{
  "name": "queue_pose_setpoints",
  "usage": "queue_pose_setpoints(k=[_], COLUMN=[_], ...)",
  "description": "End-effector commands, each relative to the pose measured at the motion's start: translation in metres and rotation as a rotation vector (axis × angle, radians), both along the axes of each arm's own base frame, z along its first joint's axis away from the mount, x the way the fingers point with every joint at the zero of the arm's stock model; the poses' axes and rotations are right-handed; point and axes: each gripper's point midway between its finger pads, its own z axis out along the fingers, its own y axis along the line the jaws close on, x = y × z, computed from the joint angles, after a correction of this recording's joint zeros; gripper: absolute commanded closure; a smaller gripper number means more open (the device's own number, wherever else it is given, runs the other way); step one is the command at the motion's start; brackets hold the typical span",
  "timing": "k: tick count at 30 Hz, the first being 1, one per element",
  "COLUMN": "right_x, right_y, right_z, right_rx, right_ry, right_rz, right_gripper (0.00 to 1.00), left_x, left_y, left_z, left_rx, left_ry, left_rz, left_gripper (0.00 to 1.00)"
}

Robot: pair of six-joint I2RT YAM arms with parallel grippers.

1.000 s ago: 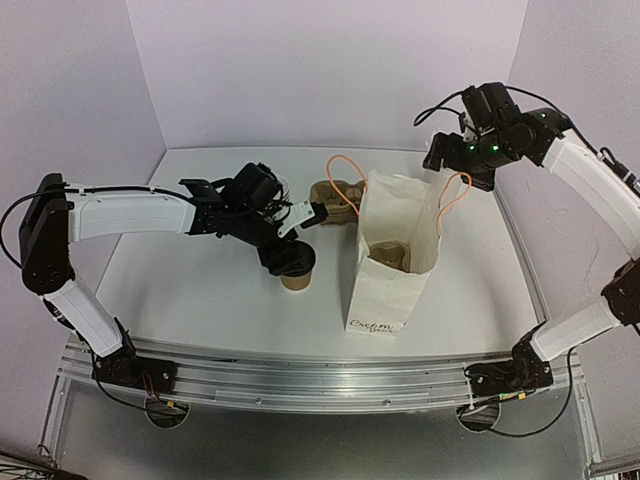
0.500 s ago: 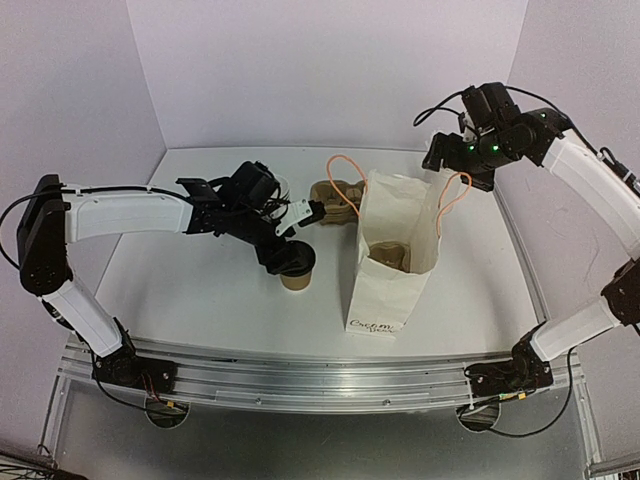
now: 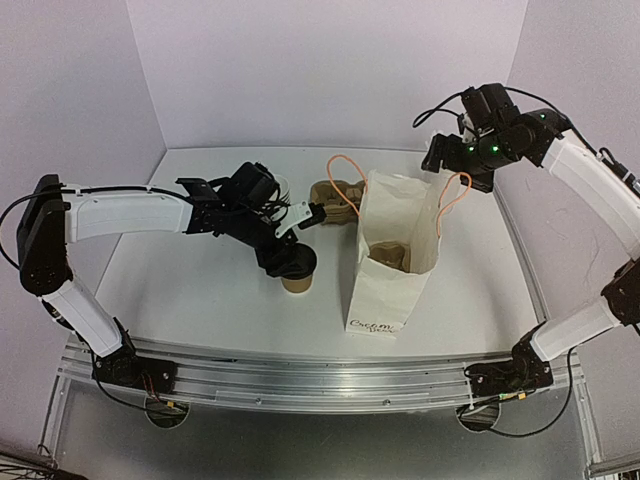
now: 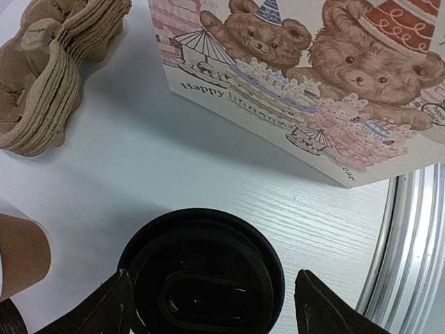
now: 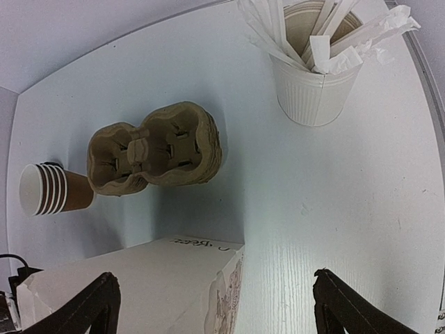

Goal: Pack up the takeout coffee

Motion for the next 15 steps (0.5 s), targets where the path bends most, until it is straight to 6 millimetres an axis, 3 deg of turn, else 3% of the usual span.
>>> queue_pose_setpoints(k=[1, 9, 15], right_x=[0.001, 0.000, 0.001], right_y=[0.001, -0.001, -0.001], right_z=[0.000, -0.001, -0.001], right_rx=[0.000, -0.004, -0.007], right_ry=[0.000, -0.001, -0.002], right_rz=[0.004, 0.003, 0.006], right_gripper=[0.08, 0.08, 0.08], left_x=[-0.004, -0.002, -0.005], left_y=[0.001, 0.010, 0.012], left_z=[0.002, -0.012, -0.013], left_rx=[0.000, 0.069, 0.070], left_ry=[0.016, -0.029, -0.010], left_rz=[-0.016, -0.045, -0.041], left_gripper=[0.24, 0.22, 0.26])
